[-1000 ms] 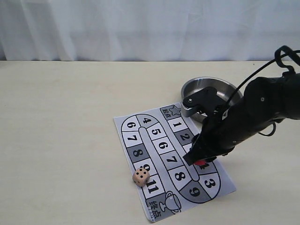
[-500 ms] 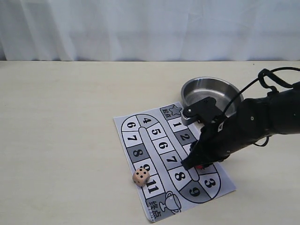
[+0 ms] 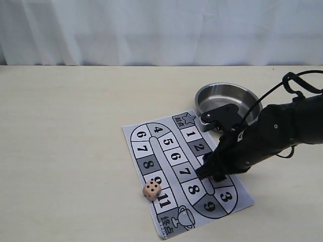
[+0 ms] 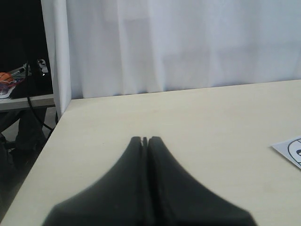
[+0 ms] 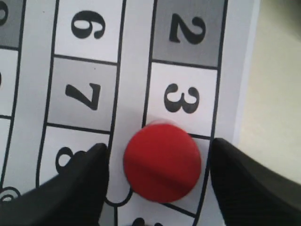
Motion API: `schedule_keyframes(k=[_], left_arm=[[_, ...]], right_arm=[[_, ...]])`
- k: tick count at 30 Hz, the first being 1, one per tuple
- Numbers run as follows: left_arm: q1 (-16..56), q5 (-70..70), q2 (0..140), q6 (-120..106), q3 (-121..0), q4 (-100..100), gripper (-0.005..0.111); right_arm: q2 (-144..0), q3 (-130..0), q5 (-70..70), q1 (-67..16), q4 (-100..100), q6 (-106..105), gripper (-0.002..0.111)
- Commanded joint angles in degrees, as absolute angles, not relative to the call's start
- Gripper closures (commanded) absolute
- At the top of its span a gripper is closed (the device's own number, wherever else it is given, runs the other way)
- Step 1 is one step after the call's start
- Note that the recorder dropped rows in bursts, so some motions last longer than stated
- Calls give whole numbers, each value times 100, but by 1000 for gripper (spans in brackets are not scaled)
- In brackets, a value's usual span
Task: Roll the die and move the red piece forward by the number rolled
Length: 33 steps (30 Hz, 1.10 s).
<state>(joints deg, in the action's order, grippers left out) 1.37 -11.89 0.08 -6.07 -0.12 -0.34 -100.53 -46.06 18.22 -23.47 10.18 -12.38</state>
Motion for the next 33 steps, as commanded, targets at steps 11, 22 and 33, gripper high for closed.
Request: schedule_keyframes(k=[11,22,33], left_arm=[[141,-1122,0,-576,0,-51,107],[141,-1122,0,-576,0,-51,107],[141,-1122,0,-576,0,-51,107]], right_arm=[[-9274,-4592,1650,-2065,956,-601,49],[-9250,-4758,1985,-1367,943,-648,66],[-9250,-5464,2891,356,141,-941,104]])
